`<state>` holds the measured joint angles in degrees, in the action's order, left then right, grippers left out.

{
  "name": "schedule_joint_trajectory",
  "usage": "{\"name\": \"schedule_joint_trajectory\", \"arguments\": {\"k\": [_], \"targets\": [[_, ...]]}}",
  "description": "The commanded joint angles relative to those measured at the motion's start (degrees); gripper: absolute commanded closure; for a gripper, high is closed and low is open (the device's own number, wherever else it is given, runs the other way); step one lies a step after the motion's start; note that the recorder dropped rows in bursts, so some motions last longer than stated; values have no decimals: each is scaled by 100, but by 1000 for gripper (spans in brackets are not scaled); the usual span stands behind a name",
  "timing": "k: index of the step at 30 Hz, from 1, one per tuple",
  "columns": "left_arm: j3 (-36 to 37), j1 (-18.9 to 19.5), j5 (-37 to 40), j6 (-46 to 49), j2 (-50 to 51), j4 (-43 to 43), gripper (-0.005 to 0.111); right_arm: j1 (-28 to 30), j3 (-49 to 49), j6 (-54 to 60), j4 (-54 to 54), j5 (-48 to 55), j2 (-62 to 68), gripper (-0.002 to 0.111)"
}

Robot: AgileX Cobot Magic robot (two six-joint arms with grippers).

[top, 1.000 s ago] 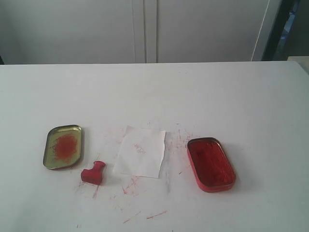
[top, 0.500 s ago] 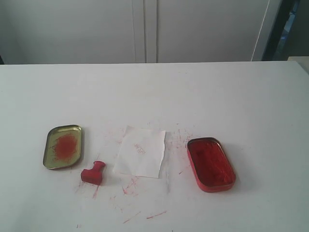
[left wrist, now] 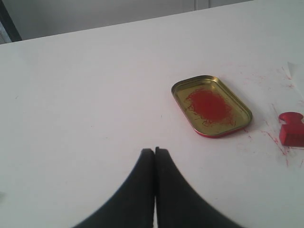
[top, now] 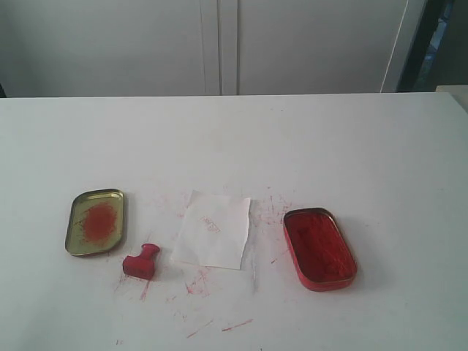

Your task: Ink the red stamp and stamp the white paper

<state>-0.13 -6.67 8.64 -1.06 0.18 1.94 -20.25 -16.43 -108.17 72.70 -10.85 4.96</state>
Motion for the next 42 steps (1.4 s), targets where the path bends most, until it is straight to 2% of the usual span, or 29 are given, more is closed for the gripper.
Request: {"name": "schedule_joint_trajectory", "arguments": {"k": [1,3,5,10,12,19,25,28,32,34,38,42], "targets": [[13,-44,-6,-20,-18,-1,107,30,50,3619,-4232,1045,-50,108],[13,-44,-6,-20,-18,-1,107,30,60,5297,-5537,1344,-50,108],[13,-44,-6,-20,-18,-1,107,30,58,6338,-6332,1562,-50,108],[13,-44,-6,-20,-18,-1,107,30,335,8512,-7445,1783,-50,108],[13,-44,-6,-20,-18,-1,107,30,545,8963,-7736,1783,-50,108],[13,-44,-6,-20,-18,-1,107,30,1359,9040,-7758,1872,-496,108],[13,-44,-4,-20,-18,-1,107,30,1575,9051,-7697,1990,-496,108],[13,-44,-4,-20,-18,-1,107,30,1643,9436,-7673,1976,-496,108],[13,-44,-4,-20,-18,-1,107,30,1643,10257,-7687,2992,-496,108],[13,-44,-4,-20,-18,-1,107,30,1643,10647,-7686,3045,-496,108],[13,-44,-4,-20,-18,-1,107,30,1643,10854,-7687,3045,-496,108],[13,-44,-4,-20,-18,-1,107,413,1643,10854,-7674,3056,-496,108]]}}
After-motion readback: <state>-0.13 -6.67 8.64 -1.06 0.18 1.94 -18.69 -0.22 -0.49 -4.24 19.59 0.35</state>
